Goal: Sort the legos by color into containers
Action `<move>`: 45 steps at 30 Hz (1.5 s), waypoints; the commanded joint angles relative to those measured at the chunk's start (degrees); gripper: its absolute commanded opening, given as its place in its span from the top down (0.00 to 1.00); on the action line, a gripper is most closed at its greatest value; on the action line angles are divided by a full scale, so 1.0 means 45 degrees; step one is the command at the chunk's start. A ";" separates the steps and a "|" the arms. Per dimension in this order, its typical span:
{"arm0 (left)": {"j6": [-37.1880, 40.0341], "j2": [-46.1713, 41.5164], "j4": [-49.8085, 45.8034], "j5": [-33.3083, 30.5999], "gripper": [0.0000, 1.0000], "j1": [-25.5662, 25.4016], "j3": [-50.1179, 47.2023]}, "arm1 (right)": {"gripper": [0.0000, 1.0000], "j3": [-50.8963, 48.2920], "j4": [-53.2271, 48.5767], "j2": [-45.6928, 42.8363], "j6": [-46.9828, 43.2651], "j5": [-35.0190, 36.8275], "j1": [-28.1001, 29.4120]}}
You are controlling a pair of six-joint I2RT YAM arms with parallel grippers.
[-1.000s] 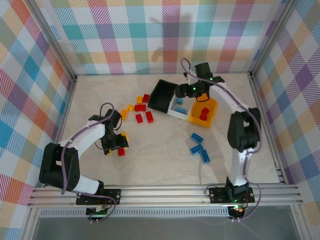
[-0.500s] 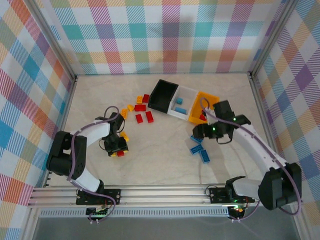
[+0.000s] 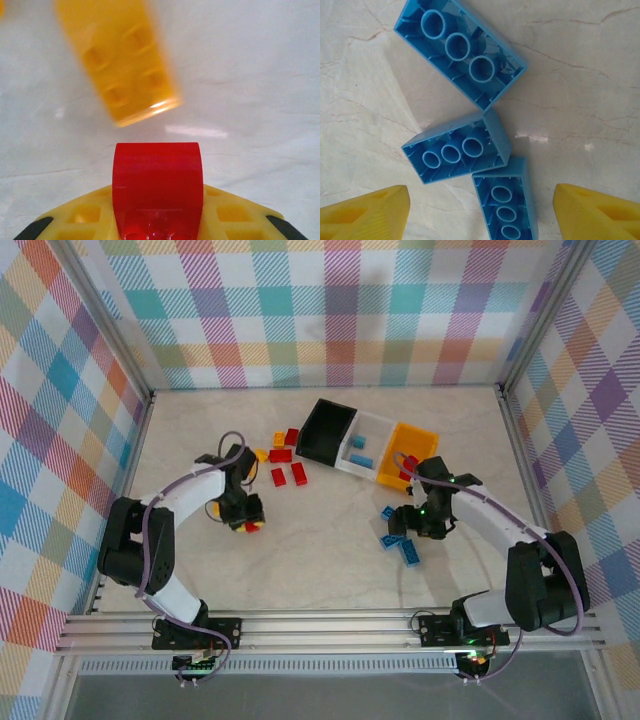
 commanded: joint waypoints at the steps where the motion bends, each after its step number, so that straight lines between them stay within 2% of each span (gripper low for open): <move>1: 0.0070 0.0036 -0.0271 0.0923 0.73 -0.0556 0.1778 | 0.24 0.0050 0.0782 0.0061 -0.0205 0.0173 0.0072; 4: -0.0089 0.0808 -0.0152 0.1470 0.73 -0.1004 0.3391 | 0.23 0.0331 0.1629 0.0304 -0.1358 0.0247 0.0115; 12: -0.0366 0.4134 -0.0114 0.2313 0.73 -0.1983 0.8303 | 0.20 0.1974 0.1935 0.2709 -0.5227 0.0227 0.0127; 18: -0.0665 0.6388 -0.0564 0.2664 0.73 -0.2556 1.1833 | 0.23 0.3089 0.1787 0.4181 -0.6710 0.0170 0.0145; 25: -0.1300 0.8858 -0.0759 0.3329 0.72 -0.3287 1.5578 | 0.33 0.3362 0.1650 0.4797 -0.7446 -0.0081 0.0355; 27: -0.1720 0.9635 -0.0413 0.3641 0.72 -0.3528 1.6577 | 0.33 0.3140 0.1809 0.4642 -0.7338 -0.0149 0.0442; 32: -0.2772 1.2318 -0.0072 0.4557 0.71 -0.4261 2.0668 | 0.29 0.1975 0.3060 0.3372 -0.6298 -0.0363 0.0565; 38: -0.4521 1.3537 0.2061 0.5483 0.69 -0.4593 2.0901 | 0.25 0.1241 0.3282 0.2629 -0.6240 -0.0304 0.0565; 41: -0.4888 1.3855 0.2555 0.5677 0.53 -0.4715 2.0931 | 0.25 0.1145 0.3207 0.2624 -0.6459 -0.0199 0.0564; 43: -0.4865 1.3890 0.2562 0.5651 0.49 -0.4733 2.0940 | 0.24 0.1128 0.3296 0.2692 -0.6479 -0.0160 0.0560; 45: -0.4800 1.3837 0.2504 0.5605 0.40 -0.4731 2.0952 | 0.25 0.1172 0.3326 0.2821 -0.6513 -0.0142 0.0556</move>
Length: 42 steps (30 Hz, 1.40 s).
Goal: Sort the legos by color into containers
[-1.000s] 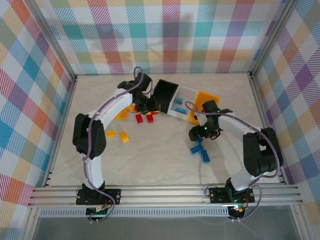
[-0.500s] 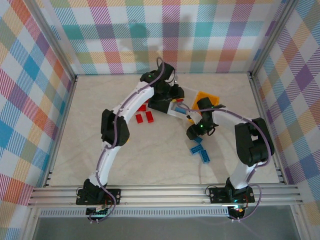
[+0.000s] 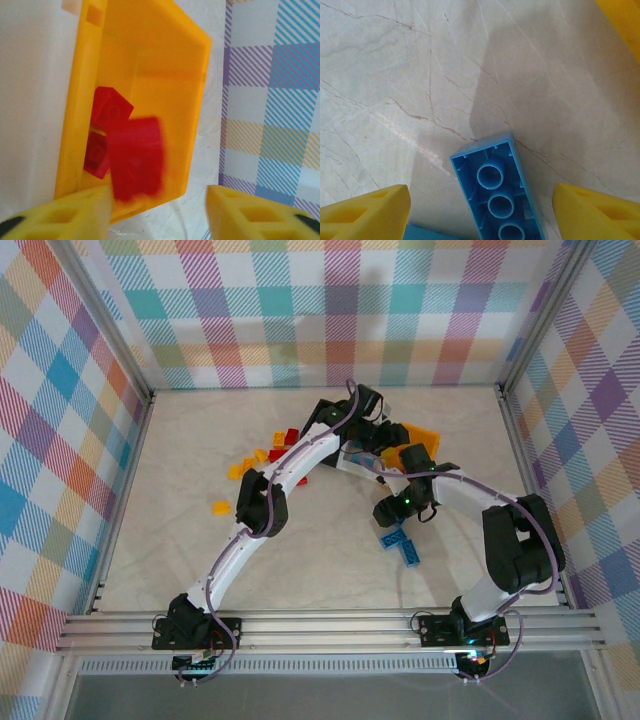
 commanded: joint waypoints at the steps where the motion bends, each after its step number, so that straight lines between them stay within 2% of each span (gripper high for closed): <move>1: -0.0233 -0.0030 0.0278 0.0188 0.36 -0.0072 0.0376 | 0.25 -0.0033 0.0217 0.0084 -0.0160 -0.0082 0.0075; 6: 0.0136 -0.0576 -0.0157 0.0030 0.32 0.0012 0.0363 | 0.26 0.0315 0.0136 0.0615 -0.0465 -0.0057 0.0072; 11: 0.1033 -0.1482 -0.1727 -0.0486 0.31 0.0329 0.0269 | 0.34 0.0918 -0.0372 0.1178 -0.0789 -0.0226 0.0074; 14: 0.1466 -0.2213 -0.2488 -0.0650 0.31 0.0594 -0.0310 | 0.35 0.1098 -0.0809 0.1345 -0.1065 -0.0485 0.0056; 20: 0.2226 -0.4224 -0.2861 -0.0848 0.30 0.1131 -0.3307 | 0.36 0.1540 -0.1754 0.1889 -0.1384 -0.0157 0.0059; 23: 0.2336 -0.5351 -0.2584 -0.0847 0.29 0.1350 -0.4898 | 0.29 0.2082 -0.2666 0.2202 -0.2005 -0.0421 0.0053; 27: 0.2637 -0.6444 -0.2668 -0.0943 0.28 0.1611 -0.6279 | 0.28 0.2692 -0.3740 0.2515 -0.2720 -0.0385 0.0039; 32: 0.2912 -0.7672 -0.2636 -0.1105 0.28 0.1898 -0.8068 | 0.36 0.3019 -0.3926 0.3252 -0.2751 -0.0502 0.0049; 34: 0.3049 -0.8251 -0.2617 -0.1193 0.28 0.2049 -0.8911 | 0.46 0.3110 -0.3870 0.3486 -0.2747 -0.0508 0.0053; 42: 0.3255 -1.0220 -0.2486 -0.1554 0.27 0.3063 -1.1438 | 0.68 0.3485 -0.3515 0.3302 -0.2641 -0.0647 0.0075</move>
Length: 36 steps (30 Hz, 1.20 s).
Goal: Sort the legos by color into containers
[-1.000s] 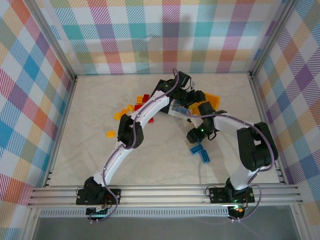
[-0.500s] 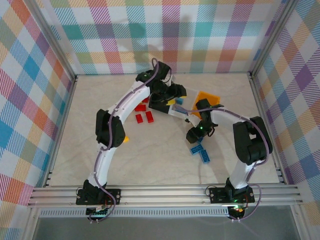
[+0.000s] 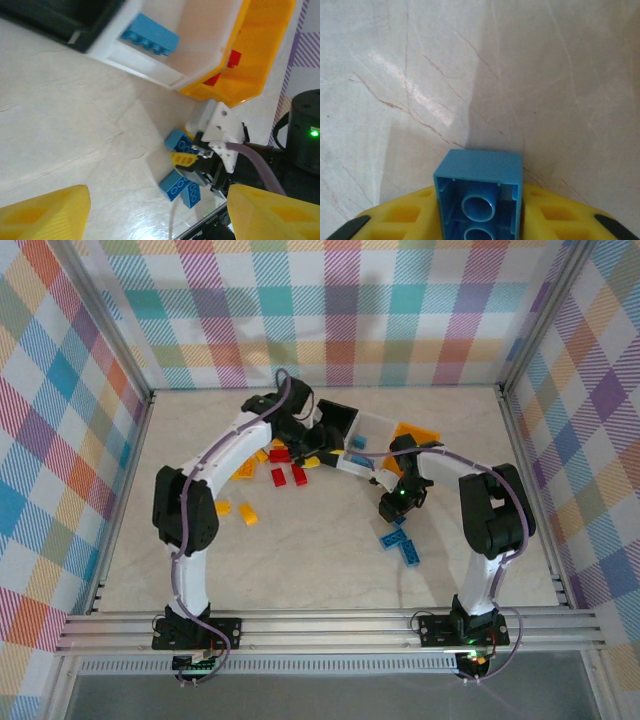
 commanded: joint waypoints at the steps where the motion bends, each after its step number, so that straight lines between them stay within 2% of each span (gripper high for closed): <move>1: 0.0504 -0.1240 -0.0269 -0.0477 0.27 0.0600 -0.0682 | 0.70 0.0230 0.0146 -0.0261 0.0017 -0.0829 0.0162; 5: 0.1254 -0.2139 -0.0846 -0.1302 0.27 0.1093 -0.1688 | 0.74 0.0944 0.0198 -0.1045 0.0483 -0.1334 0.0172; 8: 0.1816 -0.2982 -0.1137 -0.1953 0.27 0.1477 -0.2801 | 0.75 0.1765 0.0140 -0.1624 0.1303 -0.2324 0.0185; 12: 0.2218 -0.4087 -0.1134 -0.2707 0.27 0.1941 -0.4608 | 0.73 0.2598 0.1239 -0.2069 0.3051 -0.3167 0.0169; 23: 0.2681 -0.4620 -0.1993 -0.5771 0.28 0.2306 -0.7222 | 0.71 0.7762 0.1697 0.2423 0.4787 -0.1120 -0.0103; 24: 0.2629 -0.4592 -0.2019 -0.5930 0.28 0.2380 -0.7363 | 0.70 0.8069 0.1772 0.2735 0.4915 -0.1116 -0.0169; 27: 0.2386 -0.4525 -0.1861 -0.6326 0.28 0.2705 -0.7764 | 0.56 0.8693 0.1726 0.3276 0.5070 -0.0925 -0.0189; 30: 0.2146 -0.4173 -0.1542 -0.6286 0.27 0.3082 -0.8089 | 0.47 0.8649 0.1591 0.3101 0.4926 -0.0766 -0.0201; 33: 0.1961 -0.3782 -0.0968 -0.6093 0.27 0.3256 -0.8281 | 0.42 0.8034 0.1176 0.2287 0.4606 -0.0561 -0.0210; 36: 0.1851 -0.3343 -0.0554 -0.6005 0.27 0.3275 -0.8152 | 0.38 0.6482 0.1057 0.0749 0.4465 -0.0320 -0.0209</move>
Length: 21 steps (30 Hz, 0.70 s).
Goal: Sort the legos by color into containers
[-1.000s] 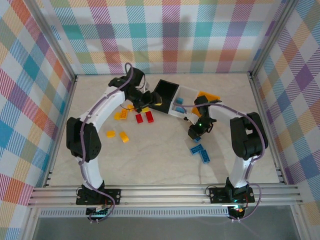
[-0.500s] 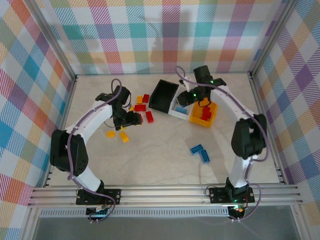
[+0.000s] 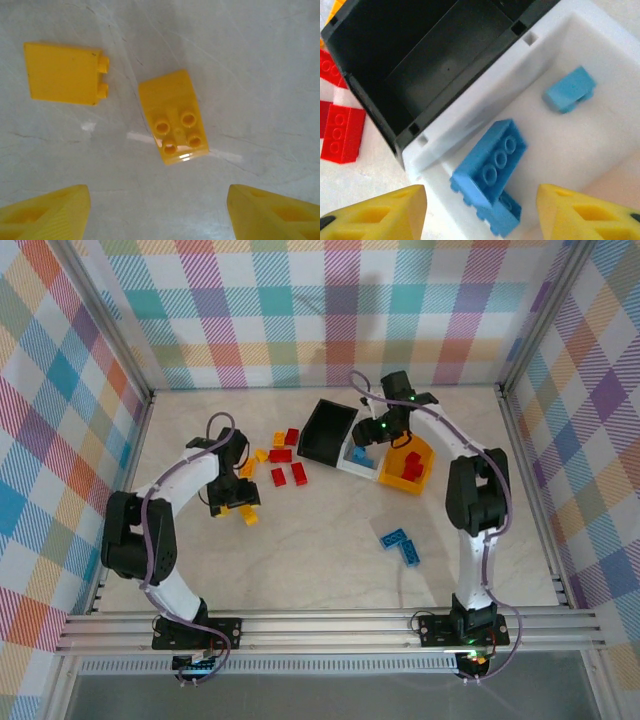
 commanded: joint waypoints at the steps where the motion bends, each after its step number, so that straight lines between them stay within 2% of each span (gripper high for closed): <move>1: -0.0287 0.0554 0.0639 0.0002 0.28 0.0078 0.0029 | 0.38 -0.1405 -0.0700 -0.2394 -0.0271 0.0157 -0.0010; 7: -0.0422 0.1508 0.1147 0.0383 0.31 0.0084 0.0161 | 0.37 -0.5138 -0.2028 -0.5804 -0.0808 -0.0125 0.0018; 10: -0.0443 0.1875 0.1290 0.0309 0.33 0.0084 0.0104 | 0.37 -0.6582 -0.2811 -0.6919 -0.0850 -0.0264 0.0031; 15: -0.0362 0.2315 0.1368 0.0172 0.34 0.0084 -0.0032 | 0.36 -0.7472 -0.3791 -0.7010 -0.0509 -0.0215 0.0071; 18: -0.0336 0.2526 0.1456 0.0204 0.37 0.0066 -0.0095 | 0.34 -0.6816 -0.4837 -0.6273 0.1143 0.0288 0.0167; 21: -0.0346 0.2707 0.1581 0.0228 0.49 0.0065 -0.0092 | 0.32 -0.6488 -0.5331 -0.6123 0.3472 0.0560 0.0550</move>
